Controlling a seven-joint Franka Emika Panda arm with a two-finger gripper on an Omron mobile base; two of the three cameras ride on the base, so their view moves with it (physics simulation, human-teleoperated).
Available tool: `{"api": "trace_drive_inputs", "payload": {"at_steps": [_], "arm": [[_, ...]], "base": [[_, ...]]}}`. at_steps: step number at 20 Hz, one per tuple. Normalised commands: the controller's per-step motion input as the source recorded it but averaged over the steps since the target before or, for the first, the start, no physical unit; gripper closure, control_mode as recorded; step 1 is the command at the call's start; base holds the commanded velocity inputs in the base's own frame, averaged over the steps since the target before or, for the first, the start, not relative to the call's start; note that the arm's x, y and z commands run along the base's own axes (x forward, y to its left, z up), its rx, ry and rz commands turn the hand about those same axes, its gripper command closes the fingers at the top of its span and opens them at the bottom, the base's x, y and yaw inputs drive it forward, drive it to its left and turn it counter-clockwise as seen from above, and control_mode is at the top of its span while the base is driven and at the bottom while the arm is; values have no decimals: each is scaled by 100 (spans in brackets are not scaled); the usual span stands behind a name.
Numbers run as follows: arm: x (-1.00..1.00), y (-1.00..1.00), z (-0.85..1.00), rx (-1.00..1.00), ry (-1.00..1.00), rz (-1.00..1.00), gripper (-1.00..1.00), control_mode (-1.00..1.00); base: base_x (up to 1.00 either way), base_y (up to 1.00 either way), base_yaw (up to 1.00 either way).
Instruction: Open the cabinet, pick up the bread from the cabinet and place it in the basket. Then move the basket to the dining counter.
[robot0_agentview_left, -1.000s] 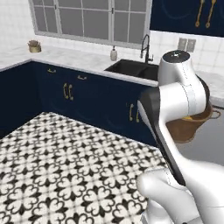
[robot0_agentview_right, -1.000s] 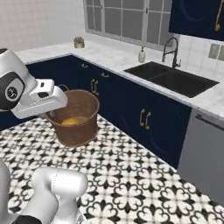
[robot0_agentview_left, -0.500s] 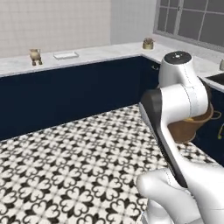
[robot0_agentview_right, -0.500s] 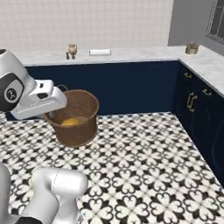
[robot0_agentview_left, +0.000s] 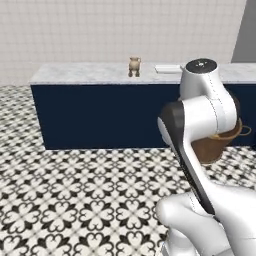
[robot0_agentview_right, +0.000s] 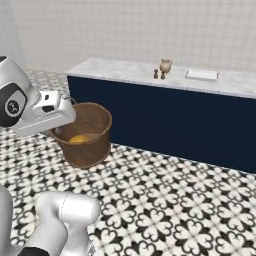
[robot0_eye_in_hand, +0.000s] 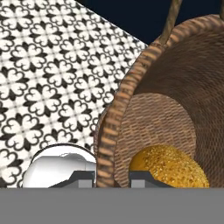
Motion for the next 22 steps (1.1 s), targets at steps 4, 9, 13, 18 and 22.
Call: {"api": "trace_drive_inputs", "payload": {"at_steps": [4, 9, 13, 18, 22], "arm": [[0, 0, 0, 0, 0, 0, 100, 100], [0, 0, 0, 0, 0, 0, 100, 100], [0, 0, 0, 0, 0, 0, 100, 100], [0, 0, 0, 0, 0, 0, 100, 100], [0, 0, 0, 0, 0, 0, 100, 100]], "base": [[100, 0, 45], [100, 0, 11], [100, 1, -3], [100, 13, -15], [100, 28, -19]]}}
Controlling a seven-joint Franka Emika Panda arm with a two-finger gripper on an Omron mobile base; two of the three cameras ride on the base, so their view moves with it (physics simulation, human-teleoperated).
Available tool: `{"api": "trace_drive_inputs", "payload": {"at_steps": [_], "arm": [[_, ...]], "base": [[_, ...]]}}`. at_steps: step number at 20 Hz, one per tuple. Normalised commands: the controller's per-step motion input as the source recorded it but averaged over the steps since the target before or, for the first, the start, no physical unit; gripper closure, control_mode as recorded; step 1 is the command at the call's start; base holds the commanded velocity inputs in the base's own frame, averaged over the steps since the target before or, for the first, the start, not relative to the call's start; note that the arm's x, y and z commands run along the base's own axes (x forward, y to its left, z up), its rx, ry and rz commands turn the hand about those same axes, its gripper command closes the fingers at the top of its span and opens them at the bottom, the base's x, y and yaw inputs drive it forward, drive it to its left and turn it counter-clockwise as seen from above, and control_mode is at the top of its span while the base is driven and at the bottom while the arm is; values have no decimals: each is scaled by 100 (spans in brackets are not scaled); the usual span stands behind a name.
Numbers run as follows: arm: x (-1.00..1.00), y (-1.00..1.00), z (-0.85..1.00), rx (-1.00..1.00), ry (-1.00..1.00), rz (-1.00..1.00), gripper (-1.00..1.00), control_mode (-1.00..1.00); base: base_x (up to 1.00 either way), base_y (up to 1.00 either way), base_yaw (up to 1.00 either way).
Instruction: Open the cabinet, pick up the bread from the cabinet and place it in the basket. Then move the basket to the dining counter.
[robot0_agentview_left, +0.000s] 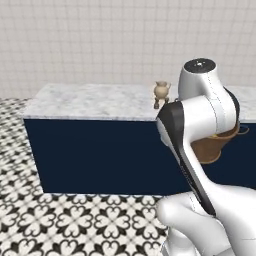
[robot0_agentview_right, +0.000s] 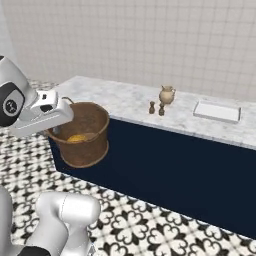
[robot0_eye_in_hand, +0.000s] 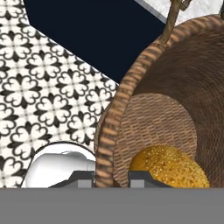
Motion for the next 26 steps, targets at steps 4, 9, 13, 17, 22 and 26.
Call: {"api": "trace_drive_inputs", "payload": {"at_steps": [4, 9, 13, 17, 22, 26], "arm": [[0, 0, 0, 0, 0, 0, 100, 100], [0, 0, 0, 0, 0, 0, 100, 100], [0, 0, 0, 0, 0, 0, 100, 100], [0, 0, 0, 0, 0, 0, 100, 100], [0, 0, 0, 0, 0, 0, 100, 100], [0, 0, 0, 0, 0, 0, 100, 100]], "base": [[100, 40, -22], [94, 46, -26], [64, 54, -26], [19, 61, -27], [41, 48, -24], [84, 28, -4]]}}
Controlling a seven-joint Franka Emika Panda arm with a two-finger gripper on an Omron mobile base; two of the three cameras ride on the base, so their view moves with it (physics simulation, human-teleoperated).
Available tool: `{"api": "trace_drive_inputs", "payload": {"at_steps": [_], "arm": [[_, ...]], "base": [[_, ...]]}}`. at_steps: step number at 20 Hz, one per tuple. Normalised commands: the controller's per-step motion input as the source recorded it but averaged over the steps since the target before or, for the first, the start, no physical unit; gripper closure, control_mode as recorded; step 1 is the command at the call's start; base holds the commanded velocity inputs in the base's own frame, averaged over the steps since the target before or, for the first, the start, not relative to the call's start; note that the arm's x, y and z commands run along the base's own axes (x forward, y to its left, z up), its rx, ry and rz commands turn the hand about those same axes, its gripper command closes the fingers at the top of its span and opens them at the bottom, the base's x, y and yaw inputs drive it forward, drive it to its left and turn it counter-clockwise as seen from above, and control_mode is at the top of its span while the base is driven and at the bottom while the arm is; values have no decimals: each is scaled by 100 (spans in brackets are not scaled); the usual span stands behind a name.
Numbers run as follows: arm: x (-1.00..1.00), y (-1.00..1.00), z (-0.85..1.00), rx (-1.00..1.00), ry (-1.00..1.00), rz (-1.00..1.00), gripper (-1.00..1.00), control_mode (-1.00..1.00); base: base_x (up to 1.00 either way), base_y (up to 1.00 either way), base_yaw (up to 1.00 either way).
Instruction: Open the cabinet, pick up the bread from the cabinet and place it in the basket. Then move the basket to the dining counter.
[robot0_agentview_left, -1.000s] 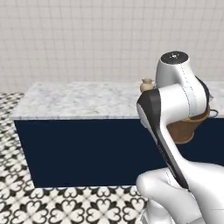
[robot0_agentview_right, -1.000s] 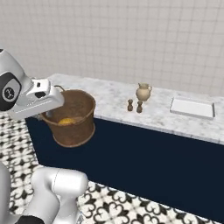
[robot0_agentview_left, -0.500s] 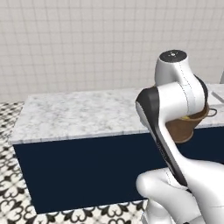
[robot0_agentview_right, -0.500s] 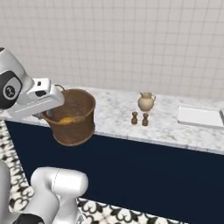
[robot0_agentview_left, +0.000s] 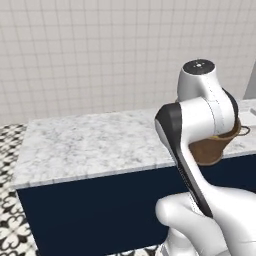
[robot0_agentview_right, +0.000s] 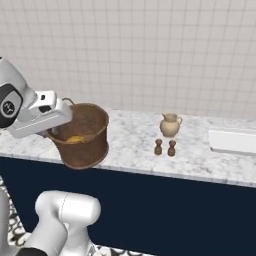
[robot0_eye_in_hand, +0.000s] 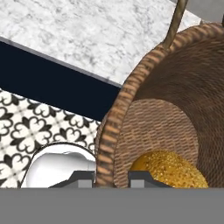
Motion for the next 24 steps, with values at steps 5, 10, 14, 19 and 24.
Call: {"api": "trace_drive_inputs", "payload": {"at_steps": [5, 10, 14, 19, 24], "arm": [[0, 0, 0, 0, 0, 0, 100, 100], [0, 0, 0, 0, 0, 0, 100, 100], [19, 3, -34, 16, 18, 0, 100, -100], [100, 0, -28, 10, 15, 0, 100, -100], [100, 0, -36, 0, 8, 0, 100, -100]], "base": [[42, 22, 0], [8, 24, 0], [0, 4, 0], [0, 0, 0], [0, 0, 0]]}}
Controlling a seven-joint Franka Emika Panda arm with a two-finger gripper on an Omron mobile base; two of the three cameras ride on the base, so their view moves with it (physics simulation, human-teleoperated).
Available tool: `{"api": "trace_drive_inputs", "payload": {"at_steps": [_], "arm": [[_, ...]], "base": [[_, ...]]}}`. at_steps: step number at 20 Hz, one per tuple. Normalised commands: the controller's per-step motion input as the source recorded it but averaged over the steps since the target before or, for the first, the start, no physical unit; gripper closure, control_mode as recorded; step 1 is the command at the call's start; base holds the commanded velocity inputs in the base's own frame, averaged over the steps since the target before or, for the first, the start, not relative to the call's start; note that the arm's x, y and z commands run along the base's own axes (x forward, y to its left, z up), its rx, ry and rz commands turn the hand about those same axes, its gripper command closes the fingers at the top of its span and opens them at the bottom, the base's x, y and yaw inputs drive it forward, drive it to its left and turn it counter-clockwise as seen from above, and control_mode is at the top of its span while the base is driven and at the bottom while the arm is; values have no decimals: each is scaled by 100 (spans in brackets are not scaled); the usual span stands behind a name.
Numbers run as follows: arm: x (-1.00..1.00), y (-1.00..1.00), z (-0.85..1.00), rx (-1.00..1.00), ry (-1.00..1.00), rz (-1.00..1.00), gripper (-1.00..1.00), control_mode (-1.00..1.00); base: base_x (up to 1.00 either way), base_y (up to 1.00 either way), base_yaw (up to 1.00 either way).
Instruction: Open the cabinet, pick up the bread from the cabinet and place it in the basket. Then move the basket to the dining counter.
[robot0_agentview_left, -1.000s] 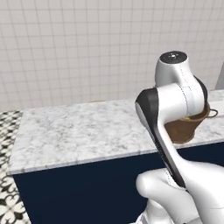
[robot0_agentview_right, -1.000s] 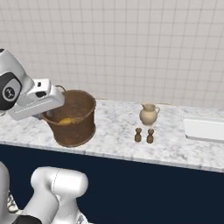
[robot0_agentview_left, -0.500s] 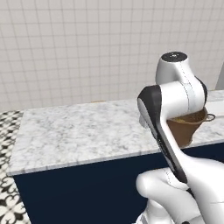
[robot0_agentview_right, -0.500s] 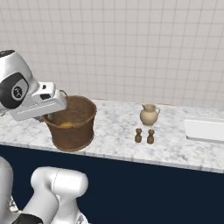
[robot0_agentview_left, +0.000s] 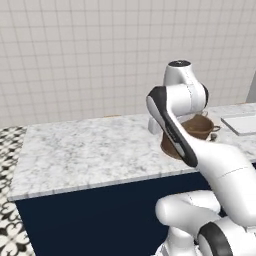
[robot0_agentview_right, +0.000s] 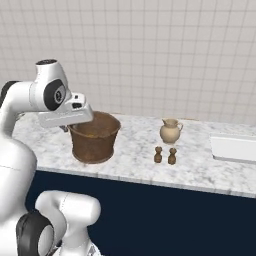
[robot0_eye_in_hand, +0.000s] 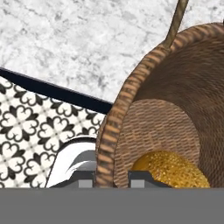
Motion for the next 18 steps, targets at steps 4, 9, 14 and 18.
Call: {"api": "trace_drive_inputs", "payload": {"at_steps": [4, 9, 14, 18], "arm": [[100, 0, -26, 0, 0, 0, 100, -100], [100, 0, -70, 0, 0, 0, 100, -100], [90, 0, -82, 0, 1, 0, 100, -100], [68, 1, -75, 0, 0, 0, 100, -100]], "base": [[0, 0, 0], [0, 0, 0], [0, 0, 0], [0, 0, 0]]}}
